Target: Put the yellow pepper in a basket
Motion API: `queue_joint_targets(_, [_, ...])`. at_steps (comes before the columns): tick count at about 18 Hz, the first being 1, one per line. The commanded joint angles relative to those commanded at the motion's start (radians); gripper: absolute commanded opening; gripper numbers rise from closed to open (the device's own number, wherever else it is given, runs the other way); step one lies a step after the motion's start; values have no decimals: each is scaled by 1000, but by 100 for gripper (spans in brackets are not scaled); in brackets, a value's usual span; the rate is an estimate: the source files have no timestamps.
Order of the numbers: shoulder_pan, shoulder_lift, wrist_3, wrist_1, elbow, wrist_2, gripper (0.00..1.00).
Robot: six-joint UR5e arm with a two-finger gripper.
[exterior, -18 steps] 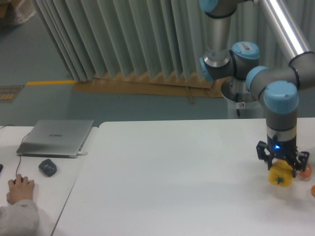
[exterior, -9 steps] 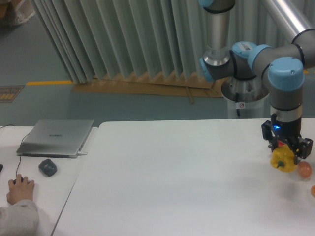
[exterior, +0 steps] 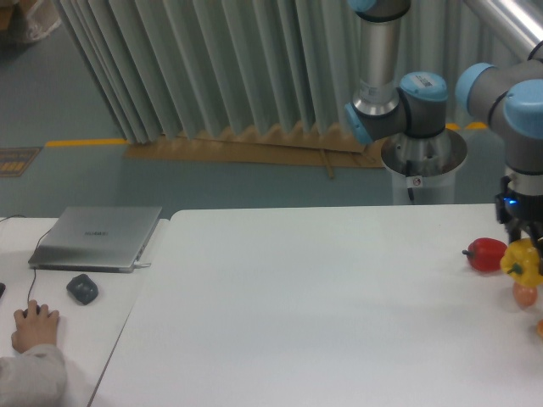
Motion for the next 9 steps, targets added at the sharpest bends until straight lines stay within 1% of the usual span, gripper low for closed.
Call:
queue_joint_targets(2, [48, 0, 107, 0, -2, -2, 56])
queue_joint_targets(5, [112, 0, 250, 0, 3, -34, 56])
queue_joint_targets(6, [124, 2, 270, 0, 5, -43, 56])
queue_joint_targets(9, [152, 0, 275, 0, 5, -40, 56])
